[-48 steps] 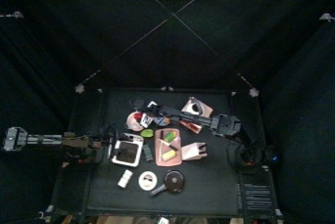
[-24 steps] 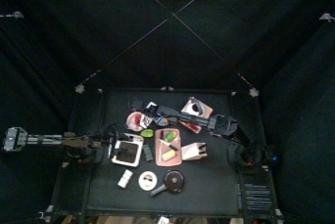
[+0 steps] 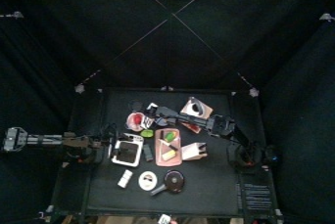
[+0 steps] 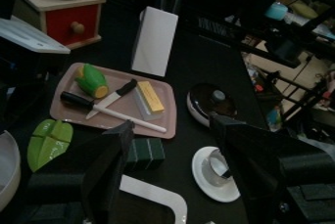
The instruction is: Place apple in pot
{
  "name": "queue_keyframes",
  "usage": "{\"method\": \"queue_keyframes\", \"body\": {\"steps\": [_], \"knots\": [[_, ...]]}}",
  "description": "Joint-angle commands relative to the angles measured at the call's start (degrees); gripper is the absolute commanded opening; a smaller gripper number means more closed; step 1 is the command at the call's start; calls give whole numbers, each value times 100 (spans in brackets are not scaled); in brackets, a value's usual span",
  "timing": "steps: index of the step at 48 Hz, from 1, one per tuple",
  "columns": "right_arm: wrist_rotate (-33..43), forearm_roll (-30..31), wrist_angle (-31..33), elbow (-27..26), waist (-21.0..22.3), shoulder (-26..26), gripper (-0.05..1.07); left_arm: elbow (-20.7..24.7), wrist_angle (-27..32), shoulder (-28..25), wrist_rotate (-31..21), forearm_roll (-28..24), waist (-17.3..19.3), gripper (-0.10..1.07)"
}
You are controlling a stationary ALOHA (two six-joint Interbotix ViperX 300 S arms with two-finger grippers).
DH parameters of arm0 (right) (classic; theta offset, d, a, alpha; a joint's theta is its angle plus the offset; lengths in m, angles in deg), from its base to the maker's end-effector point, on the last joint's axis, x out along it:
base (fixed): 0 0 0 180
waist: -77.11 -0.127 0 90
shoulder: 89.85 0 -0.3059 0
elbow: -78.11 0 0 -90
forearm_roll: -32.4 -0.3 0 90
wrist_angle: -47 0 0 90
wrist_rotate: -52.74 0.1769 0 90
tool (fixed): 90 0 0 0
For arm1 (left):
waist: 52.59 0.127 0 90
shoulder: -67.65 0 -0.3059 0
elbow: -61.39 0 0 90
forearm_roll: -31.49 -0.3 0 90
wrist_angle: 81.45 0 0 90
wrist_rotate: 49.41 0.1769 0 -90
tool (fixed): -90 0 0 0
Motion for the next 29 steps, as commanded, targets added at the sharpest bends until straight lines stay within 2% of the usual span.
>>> {"method": "queue_keyframes", "body": {"steps": [1,12,29], "knots": [[141,97,-9,-176,35,-149,98,62,-26,-9,0,9,9,96],[431,615,35,-176,26,-114,98,62,-26,-9,0,9,9,96],[554,756,123,-272,53,53,98,62,-18,-18,0,9,9,96]]}}
